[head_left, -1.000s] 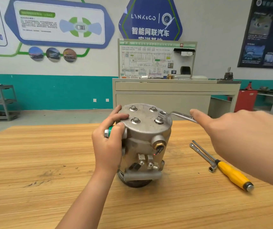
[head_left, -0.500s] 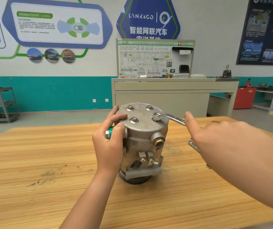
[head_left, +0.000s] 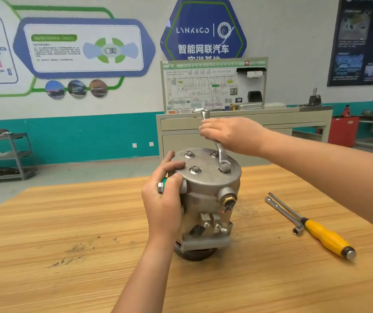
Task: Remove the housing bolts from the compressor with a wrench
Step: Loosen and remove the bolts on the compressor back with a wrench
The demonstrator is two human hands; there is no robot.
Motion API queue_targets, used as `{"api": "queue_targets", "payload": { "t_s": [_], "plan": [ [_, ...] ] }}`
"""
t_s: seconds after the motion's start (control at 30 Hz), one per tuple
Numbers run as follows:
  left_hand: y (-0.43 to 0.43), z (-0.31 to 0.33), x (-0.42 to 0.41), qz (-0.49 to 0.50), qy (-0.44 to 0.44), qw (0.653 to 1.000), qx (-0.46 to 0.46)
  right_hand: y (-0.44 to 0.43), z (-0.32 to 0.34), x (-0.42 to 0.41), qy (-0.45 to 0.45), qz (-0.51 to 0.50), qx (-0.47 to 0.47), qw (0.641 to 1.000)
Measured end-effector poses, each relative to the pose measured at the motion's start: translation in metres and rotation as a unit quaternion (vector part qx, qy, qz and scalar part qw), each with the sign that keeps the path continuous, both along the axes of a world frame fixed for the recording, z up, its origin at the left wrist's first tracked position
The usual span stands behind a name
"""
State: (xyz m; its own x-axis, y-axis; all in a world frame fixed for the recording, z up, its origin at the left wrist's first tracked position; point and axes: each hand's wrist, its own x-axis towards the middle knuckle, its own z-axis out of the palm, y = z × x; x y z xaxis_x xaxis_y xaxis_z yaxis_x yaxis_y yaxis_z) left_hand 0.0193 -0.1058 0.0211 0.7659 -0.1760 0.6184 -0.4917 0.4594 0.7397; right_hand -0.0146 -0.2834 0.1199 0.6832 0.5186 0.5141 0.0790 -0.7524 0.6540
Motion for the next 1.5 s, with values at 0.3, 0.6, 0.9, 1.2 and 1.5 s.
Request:
{"api": "queue_targets", "payload": {
  "t_s": [0.3, 0.6, 0.9, 1.2, 1.5],
  "plan": [
    [0.006, -0.008, 0.006, 0.006, 0.023, 0.999, -0.045, -0.013, -0.039, -0.067, -0.153, -0.038, 0.415, 0.896],
    [0.002, -0.008, 0.002, 0.016, 0.017, 0.999, -0.04, 0.049, -0.056, -0.118, 0.023, -0.399, 0.09, 0.912],
    [-0.002, -0.01, -0.001, 0.023, 0.005, 0.999, -0.04, 0.1, -0.041, -0.12, 0.103, -0.419, 0.108, 0.896],
    [0.009, -0.01, 0.015, -0.013, 0.022, 0.999, -0.044, 0.052, -0.053, -0.12, -0.118, -0.25, 0.098, 0.956],
    [0.0, 0.001, 0.015, -0.03, 0.009, 0.999, -0.012, -0.012, -0.026, -0.017, -0.054, -0.139, 0.11, 0.983]
  ]
}}
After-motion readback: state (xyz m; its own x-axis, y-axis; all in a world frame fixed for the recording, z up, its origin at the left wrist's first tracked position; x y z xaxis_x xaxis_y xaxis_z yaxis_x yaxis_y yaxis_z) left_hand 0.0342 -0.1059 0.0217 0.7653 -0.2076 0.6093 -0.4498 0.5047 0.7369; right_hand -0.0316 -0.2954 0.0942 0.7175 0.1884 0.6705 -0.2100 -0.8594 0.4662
